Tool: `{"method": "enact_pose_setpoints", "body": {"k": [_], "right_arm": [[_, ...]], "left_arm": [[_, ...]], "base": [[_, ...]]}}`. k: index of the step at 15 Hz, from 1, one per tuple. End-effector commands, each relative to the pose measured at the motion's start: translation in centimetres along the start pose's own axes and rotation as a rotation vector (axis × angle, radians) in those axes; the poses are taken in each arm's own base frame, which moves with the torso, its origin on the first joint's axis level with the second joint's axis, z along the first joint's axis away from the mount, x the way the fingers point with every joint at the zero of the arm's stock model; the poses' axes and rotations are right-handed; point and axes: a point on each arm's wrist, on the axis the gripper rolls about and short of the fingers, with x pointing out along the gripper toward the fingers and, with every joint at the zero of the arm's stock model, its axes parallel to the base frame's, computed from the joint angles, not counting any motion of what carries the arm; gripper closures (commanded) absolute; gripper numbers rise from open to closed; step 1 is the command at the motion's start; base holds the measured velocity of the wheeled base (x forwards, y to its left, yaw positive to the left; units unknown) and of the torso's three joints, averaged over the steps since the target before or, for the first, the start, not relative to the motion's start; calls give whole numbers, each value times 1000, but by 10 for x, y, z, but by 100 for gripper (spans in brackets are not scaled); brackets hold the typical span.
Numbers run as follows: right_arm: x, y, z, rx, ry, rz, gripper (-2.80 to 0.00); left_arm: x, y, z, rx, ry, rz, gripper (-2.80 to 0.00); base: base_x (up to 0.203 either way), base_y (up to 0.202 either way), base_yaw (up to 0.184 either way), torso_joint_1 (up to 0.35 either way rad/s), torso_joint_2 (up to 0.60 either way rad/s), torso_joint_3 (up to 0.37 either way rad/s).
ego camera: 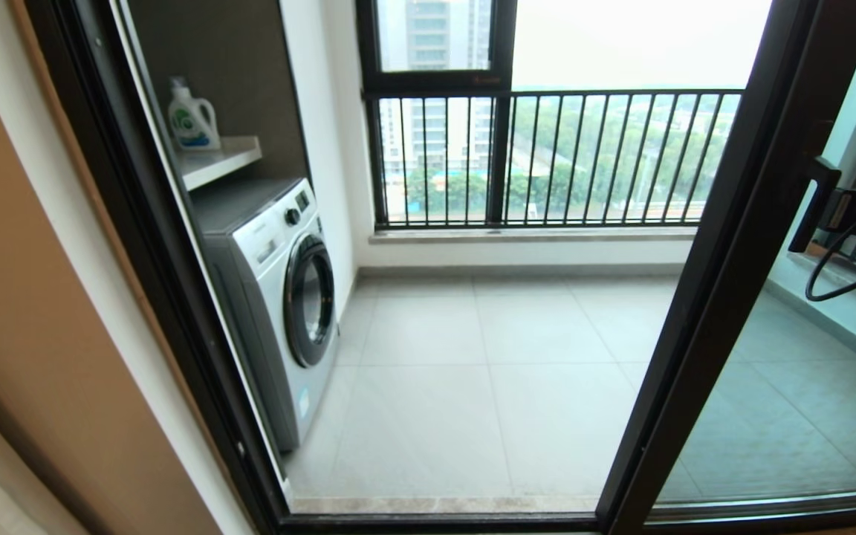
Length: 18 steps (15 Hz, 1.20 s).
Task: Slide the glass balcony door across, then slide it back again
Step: Close the slid door
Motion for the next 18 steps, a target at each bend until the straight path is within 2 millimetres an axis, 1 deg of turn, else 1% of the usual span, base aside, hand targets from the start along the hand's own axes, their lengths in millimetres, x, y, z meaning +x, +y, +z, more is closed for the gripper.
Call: {"method": "enact_pose_setpoints", "body": {"k": [1, 3, 10, 16, 18], "right_arm": [[-6, 8, 9, -10, -26, 22, 0], [-4, 19, 8, -11, -21, 48, 0], [-2, 37, 8, -12, -20, 89, 0], [-2, 64, 5, -14, -11, 144, 0], [-2, 76, 6, -17, -12, 162, 0]], "left_arm": [[0, 0, 0, 0, 2, 1, 0], [0, 0, 0, 0, 2, 1, 0], [0, 0, 0, 0, 2, 1, 0], [0, 0, 0, 0, 2, 1, 0], [0, 0, 0, 0, 2, 1, 0]], "base": [[0, 0, 0, 0, 0, 0], [0, 0, 0, 0, 0, 0], [0, 0, 0, 0, 0, 0], [0, 0, 0, 0, 0, 0], [0, 0, 0, 0, 0, 0]]}}
